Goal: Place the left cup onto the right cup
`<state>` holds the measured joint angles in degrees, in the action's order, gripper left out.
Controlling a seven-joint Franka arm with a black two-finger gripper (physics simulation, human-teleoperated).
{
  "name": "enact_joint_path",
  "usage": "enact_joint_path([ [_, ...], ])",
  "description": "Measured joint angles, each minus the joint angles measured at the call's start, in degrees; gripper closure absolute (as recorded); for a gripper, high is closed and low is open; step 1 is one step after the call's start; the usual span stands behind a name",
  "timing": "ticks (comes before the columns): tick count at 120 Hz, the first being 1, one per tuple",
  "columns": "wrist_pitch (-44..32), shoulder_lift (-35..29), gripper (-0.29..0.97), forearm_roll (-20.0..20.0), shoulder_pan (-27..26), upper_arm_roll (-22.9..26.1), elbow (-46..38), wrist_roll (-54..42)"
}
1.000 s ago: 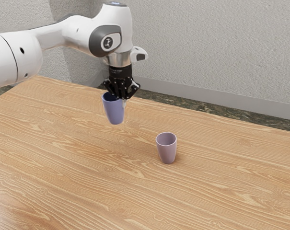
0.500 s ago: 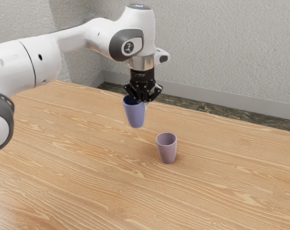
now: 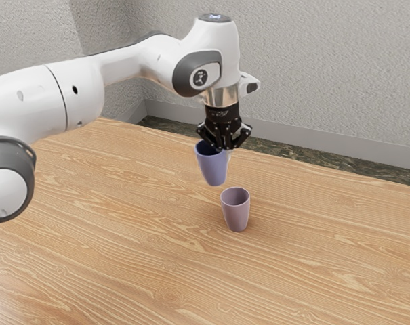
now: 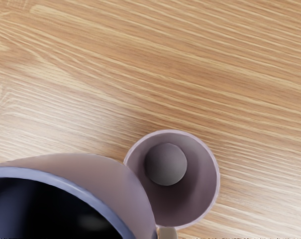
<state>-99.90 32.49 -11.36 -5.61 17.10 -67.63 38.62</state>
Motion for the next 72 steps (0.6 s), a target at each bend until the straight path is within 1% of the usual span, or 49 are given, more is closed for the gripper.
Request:
enact_joint_path([
  [27,-0.36,0.50,0.78,0.04,-1.66,0.40,0.75,2.95],
  [45,-0.45,1.00,0.78,0.07,-2.16,1.36,0.72,5.08],
  [72,-0.45,1.20,0.78,0.14,-2.38,1.53,0.69,7.78],
])
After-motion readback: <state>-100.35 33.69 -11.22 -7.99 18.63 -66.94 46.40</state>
